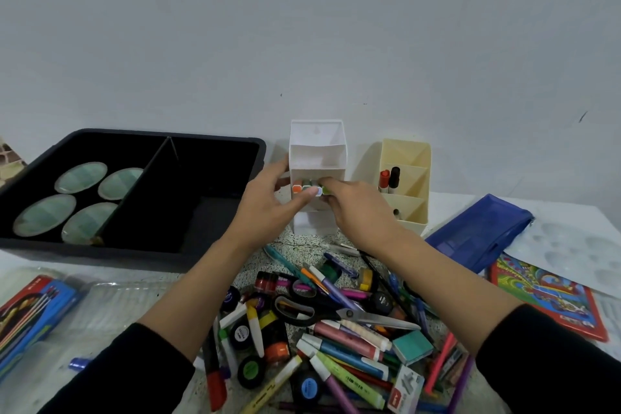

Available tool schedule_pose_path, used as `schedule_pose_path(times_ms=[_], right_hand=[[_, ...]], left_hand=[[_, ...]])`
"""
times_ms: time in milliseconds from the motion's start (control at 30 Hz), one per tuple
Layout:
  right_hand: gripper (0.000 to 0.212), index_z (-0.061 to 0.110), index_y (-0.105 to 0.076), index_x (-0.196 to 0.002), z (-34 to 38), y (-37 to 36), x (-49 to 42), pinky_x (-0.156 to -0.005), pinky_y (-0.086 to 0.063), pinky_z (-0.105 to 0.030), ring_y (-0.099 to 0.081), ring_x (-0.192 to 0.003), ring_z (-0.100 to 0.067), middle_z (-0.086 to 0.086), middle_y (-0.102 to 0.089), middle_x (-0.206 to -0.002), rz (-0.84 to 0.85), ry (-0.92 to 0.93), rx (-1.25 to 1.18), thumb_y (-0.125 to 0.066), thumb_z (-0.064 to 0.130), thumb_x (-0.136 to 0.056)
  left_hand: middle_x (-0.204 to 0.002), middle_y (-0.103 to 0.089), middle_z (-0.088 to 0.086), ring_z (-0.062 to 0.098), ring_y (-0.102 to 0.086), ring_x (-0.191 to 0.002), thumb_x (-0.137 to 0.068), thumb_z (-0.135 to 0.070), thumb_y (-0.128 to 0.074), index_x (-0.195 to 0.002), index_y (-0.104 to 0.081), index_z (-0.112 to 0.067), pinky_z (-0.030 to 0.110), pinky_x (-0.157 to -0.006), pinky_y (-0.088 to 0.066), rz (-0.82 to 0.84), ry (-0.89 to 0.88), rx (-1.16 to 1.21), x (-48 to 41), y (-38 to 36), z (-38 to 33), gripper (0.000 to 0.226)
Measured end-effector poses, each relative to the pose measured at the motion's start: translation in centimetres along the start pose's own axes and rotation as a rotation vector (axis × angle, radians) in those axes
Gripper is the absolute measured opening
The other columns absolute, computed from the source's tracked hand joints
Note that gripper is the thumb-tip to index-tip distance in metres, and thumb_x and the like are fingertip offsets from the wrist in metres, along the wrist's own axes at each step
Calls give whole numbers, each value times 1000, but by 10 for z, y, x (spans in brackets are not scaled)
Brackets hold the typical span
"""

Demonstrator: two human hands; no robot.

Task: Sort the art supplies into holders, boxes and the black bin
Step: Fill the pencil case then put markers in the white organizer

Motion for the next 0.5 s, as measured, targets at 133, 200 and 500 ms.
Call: schedule_pose_path(times_ms=[133, 200, 500], right_hand=[[28, 14, -57, -122, 2, -7, -3, -55, -45, -34, -66, -72, -36, -13, -73, -92, 34, -5, 135, -57, 7, -95], [29, 14, -57, -122, 2, -7, -3, -54, -39, -32, -66, -71, -36, -13, -73, -91, 35, -6, 166, -59, 7, -94], [42, 13, -46, -138, 9, 6, 7, -51, -38, -34, -63, -69, -36, -13, -71, -97, 15, 45, 125, -55, 10, -98]], left_hand=[[-119, -68, -12, -2, -63, -110, -91, -34, -74, -131, -60, -33, 8, -90, -44, -102, 26, -70, -2, -7, 5, 42], [-117, -69, -11, -1, -64, -108, -91, -35, -74, -131, -61, -31, 9, -89, -46, -136, 36, -66, -1, -10, 6, 42], [-114, -69, -14, -9, -62, -105, -91, -33, -74, -130, -63, -34, -1, -82, -41, -87, 94, -68, 6, -3, -5, 40]])
Point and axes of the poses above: each hand's wrist, its own x-axis away from the middle knuckle, its own y-axis out of the back of the hand, z = x × y, the point moved 4 cm from there along -x, towards the middle knuckle
